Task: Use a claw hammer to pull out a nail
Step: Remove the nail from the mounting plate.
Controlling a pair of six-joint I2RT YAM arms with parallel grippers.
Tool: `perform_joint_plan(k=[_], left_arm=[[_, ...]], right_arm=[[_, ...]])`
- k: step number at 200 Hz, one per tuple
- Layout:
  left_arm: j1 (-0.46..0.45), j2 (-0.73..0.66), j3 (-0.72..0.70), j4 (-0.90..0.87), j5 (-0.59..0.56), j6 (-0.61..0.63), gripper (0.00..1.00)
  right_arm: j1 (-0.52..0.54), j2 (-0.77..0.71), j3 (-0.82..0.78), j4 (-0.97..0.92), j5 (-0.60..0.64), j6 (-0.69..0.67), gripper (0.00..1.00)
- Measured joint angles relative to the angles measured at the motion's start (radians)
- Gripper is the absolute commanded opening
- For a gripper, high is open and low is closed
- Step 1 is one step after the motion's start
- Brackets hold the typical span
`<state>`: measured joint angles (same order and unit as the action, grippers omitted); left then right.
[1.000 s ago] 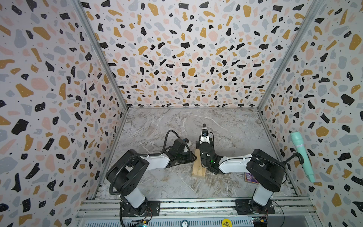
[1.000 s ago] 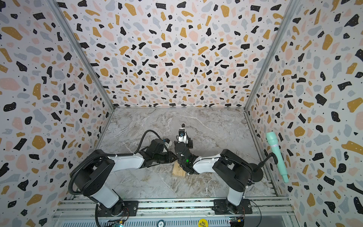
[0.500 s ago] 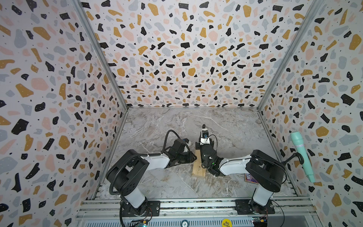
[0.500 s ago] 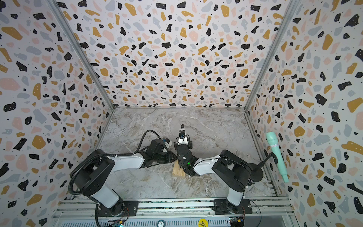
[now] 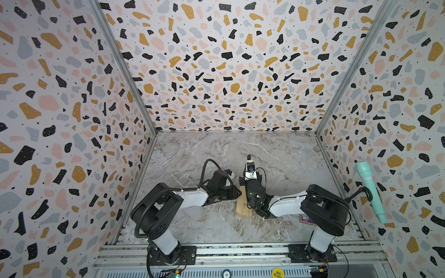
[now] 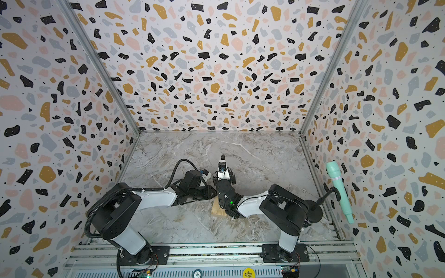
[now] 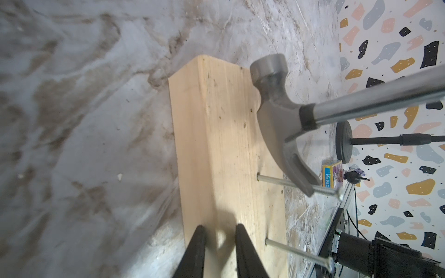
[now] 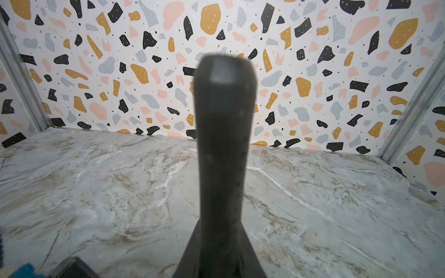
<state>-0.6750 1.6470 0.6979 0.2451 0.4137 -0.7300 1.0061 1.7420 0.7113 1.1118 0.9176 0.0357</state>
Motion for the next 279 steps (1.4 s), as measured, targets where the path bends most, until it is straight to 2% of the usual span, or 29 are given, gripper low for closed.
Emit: perform_joint_plan(k=[48,108,199,279], left_arm=[[0.0,0.001,-0.002,0.004,0.0,-0.001,0.24],[0.0,0.001,-0.002,0.005,0.0,-0.007,0.24],[0.0,0.001,-0.002,0.005,0.0,-0.008,0.23],[0.0,0.001,-0.002,0.005,0.0,-0.01,0.23]], right_arm=[[0.002,0.0,-0.001,0.017,0.015,-0.01,0.0],[0.025,0.0,-0.005,-0.035,0.038,0.05,0.0],[0.041,-0.06,0.064,-0.343,0.086,0.219,0.0],[0.034,-0.1,0.157,-0.665,0.058,0.393,0.0]])
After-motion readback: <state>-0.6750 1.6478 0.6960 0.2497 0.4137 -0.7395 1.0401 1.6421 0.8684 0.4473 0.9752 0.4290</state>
